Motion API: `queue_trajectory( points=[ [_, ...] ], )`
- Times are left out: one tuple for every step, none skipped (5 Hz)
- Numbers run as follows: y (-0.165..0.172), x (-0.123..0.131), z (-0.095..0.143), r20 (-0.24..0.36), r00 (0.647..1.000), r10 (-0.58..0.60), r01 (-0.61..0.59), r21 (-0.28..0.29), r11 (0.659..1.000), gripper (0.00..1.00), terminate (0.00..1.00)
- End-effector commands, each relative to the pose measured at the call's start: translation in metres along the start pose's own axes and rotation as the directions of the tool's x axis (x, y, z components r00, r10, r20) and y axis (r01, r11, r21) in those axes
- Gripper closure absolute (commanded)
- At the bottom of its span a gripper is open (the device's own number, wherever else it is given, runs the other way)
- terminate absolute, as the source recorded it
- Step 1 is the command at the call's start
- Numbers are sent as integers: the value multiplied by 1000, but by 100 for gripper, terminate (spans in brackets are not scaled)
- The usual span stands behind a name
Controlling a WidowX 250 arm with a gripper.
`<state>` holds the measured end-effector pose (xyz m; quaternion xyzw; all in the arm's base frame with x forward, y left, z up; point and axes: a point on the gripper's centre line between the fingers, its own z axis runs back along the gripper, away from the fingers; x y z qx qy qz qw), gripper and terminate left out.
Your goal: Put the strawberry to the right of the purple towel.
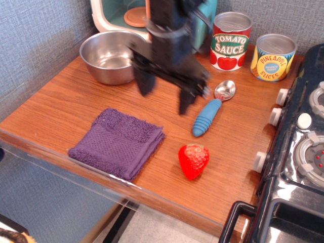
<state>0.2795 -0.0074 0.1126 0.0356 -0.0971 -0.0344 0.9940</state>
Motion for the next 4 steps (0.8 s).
queue_trajectory(
  points=[
    [53,-11,21,-6,986,166,-166,21,986,0,0],
    [54,-11,18,-24,989,147,-147,9,989,0,0],
    [58,-6,13,-73,997,33,-35,-24,999,0,0],
    [58,-6,13,-73,997,33,-35,-24,999,0,100]
  ],
)
